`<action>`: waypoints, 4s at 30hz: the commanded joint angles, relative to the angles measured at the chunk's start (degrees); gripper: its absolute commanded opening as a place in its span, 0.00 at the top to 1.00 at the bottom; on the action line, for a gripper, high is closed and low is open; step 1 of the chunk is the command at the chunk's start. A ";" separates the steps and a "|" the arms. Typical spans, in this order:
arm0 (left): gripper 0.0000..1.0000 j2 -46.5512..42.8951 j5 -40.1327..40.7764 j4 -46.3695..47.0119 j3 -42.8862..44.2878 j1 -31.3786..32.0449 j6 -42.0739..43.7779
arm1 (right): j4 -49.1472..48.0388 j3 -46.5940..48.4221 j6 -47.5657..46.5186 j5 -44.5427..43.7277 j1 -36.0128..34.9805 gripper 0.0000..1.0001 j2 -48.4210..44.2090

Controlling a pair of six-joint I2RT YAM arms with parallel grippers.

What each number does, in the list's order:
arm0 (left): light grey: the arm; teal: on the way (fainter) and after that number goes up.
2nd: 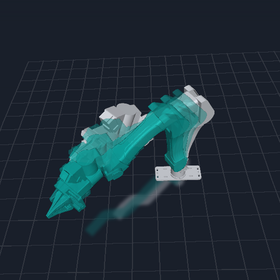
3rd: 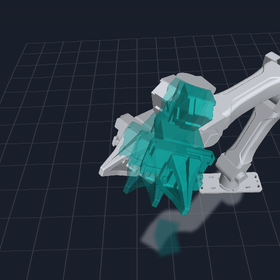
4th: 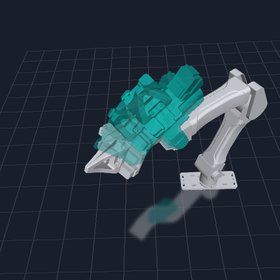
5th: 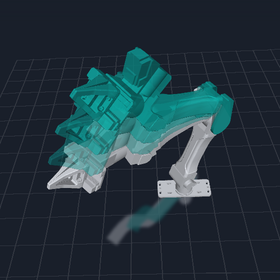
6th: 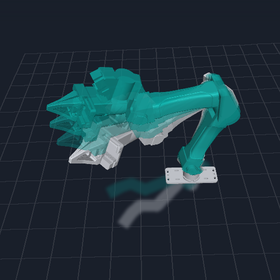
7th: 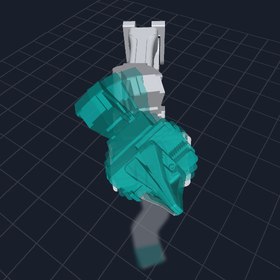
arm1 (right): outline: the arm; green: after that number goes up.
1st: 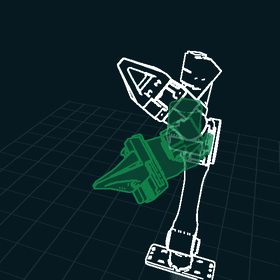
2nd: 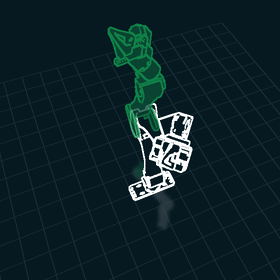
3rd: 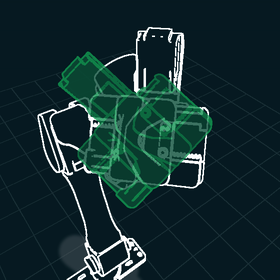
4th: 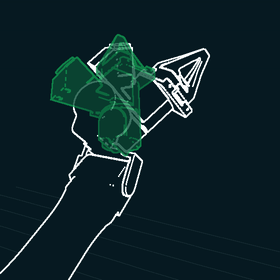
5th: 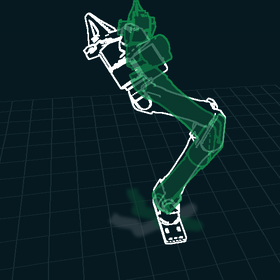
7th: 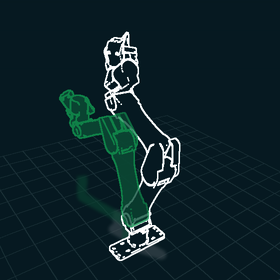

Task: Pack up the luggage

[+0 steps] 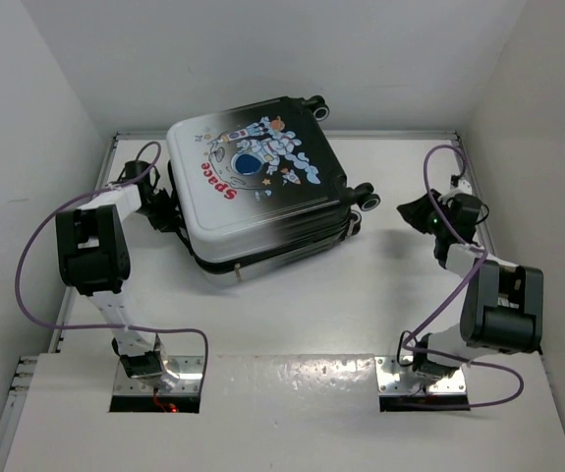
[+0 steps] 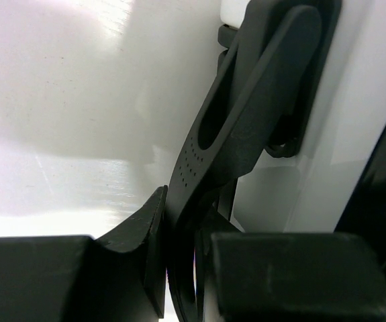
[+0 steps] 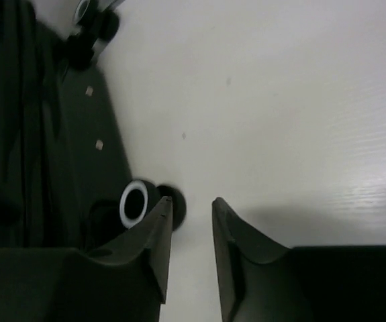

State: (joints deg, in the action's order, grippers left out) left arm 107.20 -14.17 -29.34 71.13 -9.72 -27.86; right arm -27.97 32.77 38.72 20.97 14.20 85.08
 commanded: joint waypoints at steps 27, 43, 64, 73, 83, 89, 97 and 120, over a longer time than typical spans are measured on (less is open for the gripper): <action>1.00 0.12 -0.50 2.62 0.15 -3.20 -0.80 | -19.66 -9.22 -32.48 12.70 -20.87 0.57 -1.50; 1.00 0.73 -0.50 3.15 -0.56 -3.20 -1.32 | -26.78 -6.15 -36.35 7.95 -22.02 0.67 5.71; 1.00 1.34 -1.92 2.46 0.49 -6.02 -1.32 | -26.53 -5.62 -23.62 -4.08 -21.49 1.00 4.75; 1.00 13.90 0.11 -0.80 19.10 -10.06 5.09 | -23.19 1.75 -13.16 -9.73 -17.80 1.00 7.64; 1.00 21.12 -2.26 0.25 24.48 -10.06 8.16 | -25.21 13.71 -7.96 -7.53 -15.95 1.00 19.33; 1.00 25.95 -0.60 0.25 31.68 -10.06 8.70 | -24.60 26.45 -7.08 -7.35 -15.43 1.00 30.22; 1.00 30.62 2.05 0.25 37.23 -10.06 9.84 | -22.92 43.06 -6.38 -8.40 -15.43 1.00 43.92; 0.03 25.18 -10.08 2.97 35.22 -3.48 10.11 | -7.29 81.41 1.00 -4.77 -19.83 0.55 65.43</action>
State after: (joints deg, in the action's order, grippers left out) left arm 133.51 -21.39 -33.74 109.40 -16.29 -16.73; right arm -36.88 118.24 36.40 17.32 -9.65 157.88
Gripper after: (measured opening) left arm 0.938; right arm 0.434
